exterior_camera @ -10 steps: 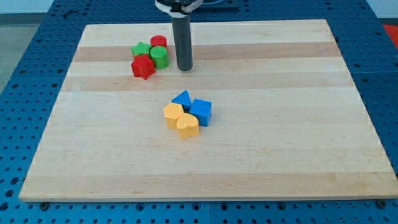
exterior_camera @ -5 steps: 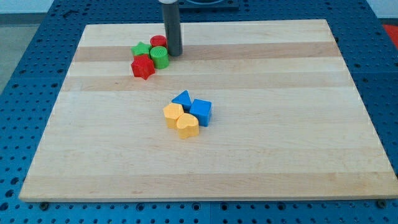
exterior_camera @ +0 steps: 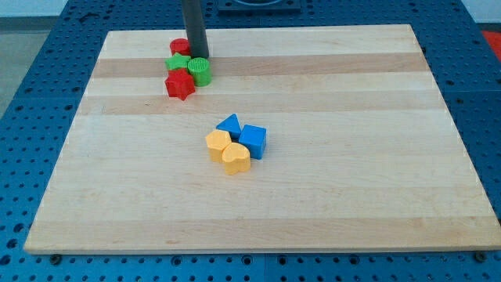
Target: Move red circle to the left and up
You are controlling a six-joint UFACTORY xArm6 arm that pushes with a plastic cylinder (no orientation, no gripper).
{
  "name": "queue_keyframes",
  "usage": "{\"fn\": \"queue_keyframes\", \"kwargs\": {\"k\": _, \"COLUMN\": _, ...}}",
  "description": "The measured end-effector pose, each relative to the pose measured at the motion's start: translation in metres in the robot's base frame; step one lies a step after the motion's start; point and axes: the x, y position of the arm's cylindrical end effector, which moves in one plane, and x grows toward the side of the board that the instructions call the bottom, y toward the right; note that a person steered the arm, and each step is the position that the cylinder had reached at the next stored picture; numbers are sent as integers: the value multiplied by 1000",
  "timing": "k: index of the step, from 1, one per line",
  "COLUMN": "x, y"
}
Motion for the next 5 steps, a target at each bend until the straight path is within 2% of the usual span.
{"fn": "queue_keyframes", "kwargs": {"k": 2, "x": -19, "y": -41}}
{"fn": "queue_keyframes", "kwargs": {"k": 5, "x": -3, "y": -41}}
